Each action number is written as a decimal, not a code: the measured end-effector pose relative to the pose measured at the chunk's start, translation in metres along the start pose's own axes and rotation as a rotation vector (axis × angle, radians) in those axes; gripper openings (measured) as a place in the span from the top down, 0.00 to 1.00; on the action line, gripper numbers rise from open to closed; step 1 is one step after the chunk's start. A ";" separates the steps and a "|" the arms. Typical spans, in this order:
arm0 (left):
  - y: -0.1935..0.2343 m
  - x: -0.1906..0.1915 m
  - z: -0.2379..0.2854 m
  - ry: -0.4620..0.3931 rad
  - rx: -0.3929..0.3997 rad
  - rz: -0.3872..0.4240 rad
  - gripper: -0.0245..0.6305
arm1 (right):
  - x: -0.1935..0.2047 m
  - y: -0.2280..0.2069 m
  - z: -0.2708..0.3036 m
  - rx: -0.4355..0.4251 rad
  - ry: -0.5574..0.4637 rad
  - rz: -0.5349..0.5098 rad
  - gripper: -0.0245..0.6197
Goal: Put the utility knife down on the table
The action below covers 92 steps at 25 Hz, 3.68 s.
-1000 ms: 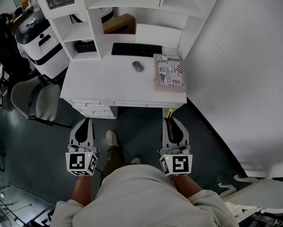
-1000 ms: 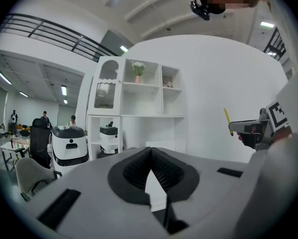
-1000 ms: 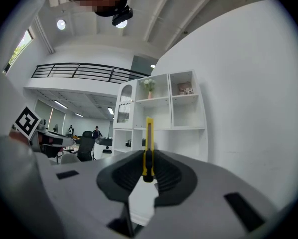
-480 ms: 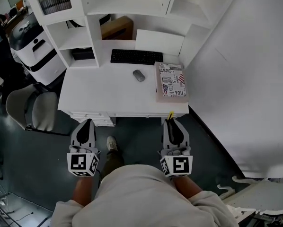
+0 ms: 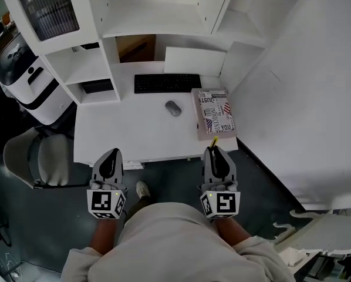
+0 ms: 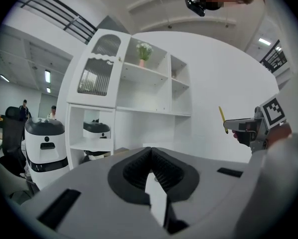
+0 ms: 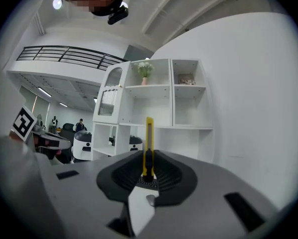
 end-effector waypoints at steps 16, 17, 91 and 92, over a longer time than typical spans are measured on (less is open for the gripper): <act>0.063 0.008 0.066 0.007 0.024 -0.012 0.96 | 0.027 0.019 0.088 0.006 0.043 -0.015 0.85; 0.062 0.009 0.068 0.006 0.014 -0.009 0.96 | 0.031 0.017 0.093 -0.005 0.049 -0.013 0.85; 0.112 0.057 0.110 0.236 -0.270 0.017 0.96 | 0.418 0.033 0.192 -0.019 1.036 0.365 0.85; 0.112 0.057 0.111 0.236 -0.269 0.016 0.96 | 0.420 0.034 0.192 -0.018 1.048 0.373 0.85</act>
Point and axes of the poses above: the fingertips, and each gripper's own axes: z forward along the fingers, y to its left, x out of its underside, the point moved 6 cm from there along -z, backward along the fingers, and after that the axes turned 12 degrees about -y, right-handed, at the moved point
